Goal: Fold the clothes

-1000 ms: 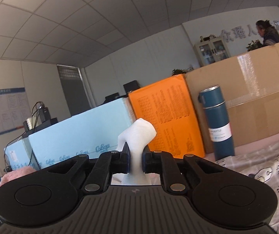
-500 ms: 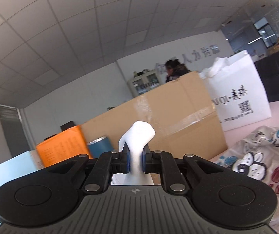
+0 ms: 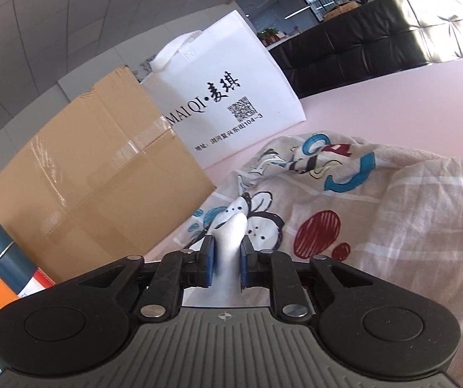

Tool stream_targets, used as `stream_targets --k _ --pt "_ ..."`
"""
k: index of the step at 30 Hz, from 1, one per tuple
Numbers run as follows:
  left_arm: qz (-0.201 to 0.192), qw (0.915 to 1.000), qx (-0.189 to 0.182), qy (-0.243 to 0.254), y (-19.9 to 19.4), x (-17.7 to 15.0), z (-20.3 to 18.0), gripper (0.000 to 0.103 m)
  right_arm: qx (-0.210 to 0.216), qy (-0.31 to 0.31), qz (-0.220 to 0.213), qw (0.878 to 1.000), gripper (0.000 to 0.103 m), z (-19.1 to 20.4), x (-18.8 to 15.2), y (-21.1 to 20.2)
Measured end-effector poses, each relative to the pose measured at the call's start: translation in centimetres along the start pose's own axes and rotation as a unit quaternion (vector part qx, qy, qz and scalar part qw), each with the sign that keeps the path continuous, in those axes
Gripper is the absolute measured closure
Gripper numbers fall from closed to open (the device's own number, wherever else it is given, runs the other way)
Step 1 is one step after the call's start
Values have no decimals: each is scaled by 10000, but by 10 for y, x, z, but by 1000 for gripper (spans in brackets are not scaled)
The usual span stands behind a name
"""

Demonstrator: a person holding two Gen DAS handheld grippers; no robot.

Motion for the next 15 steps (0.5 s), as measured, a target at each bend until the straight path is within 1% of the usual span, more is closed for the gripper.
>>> stream_targets --k 1,2,3,4,5,7,8,9,10,12,13,15 --pt "-56 9999 -43 -101 -1 2 4 38 -60 50 -3 10000 59 -3 0 -4" --pt "-123 9997 -73 -188 -2 3 8 35 -91 58 -44 9999 52 -3 0 -10" --pt "-193 9994 -56 -285 -4 5 12 35 -88 19 -130 9999 50 -2 1 -19" --pt "-264 9989 -19 -386 -6 7 16 34 -100 -33 -202 9997 42 -1 0 -27" --pt "-270 9990 105 -351 -7 8 19 34 -97 -132 -218 9996 34 2 -4 -36" --pt "-225 9987 426 -165 -9 8 22 33 -22 -404 -155 9991 27 10 -17 -57" --pt "-167 9974 700 73 -10 7 21 33 18 -544 -90 9985 24 14 -24 -66" --pt "-93 9940 1022 373 -10 6 20 33 60 -689 13 9976 23 18 -34 -74" --pt "-2 9903 1258 593 -10 5 18 31 89 -826 134 9965 22 23 -44 -81" --pt "64 9857 1447 867 -10 5 14 28 -51 -1084 402 9933 21 28 -64 -87" --pt "36 9839 1516 944 -13 6 12 26 -151 -1213 534 9911 21 30 -73 -89" --pt "-50 9806 1647 1061 -18 9 9 19 -383 -1552 754 9842 21 32 -90 -90"
Point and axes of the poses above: each gripper's, at about its wrist camera, not at the fingertips, and y roughly the way its jaws point, z to its left, x to its top, the point moved 9 cm from there along y, roughly the way its jaws point, and after that the axes turned 12 degrees about y, right-handed, at the moved point
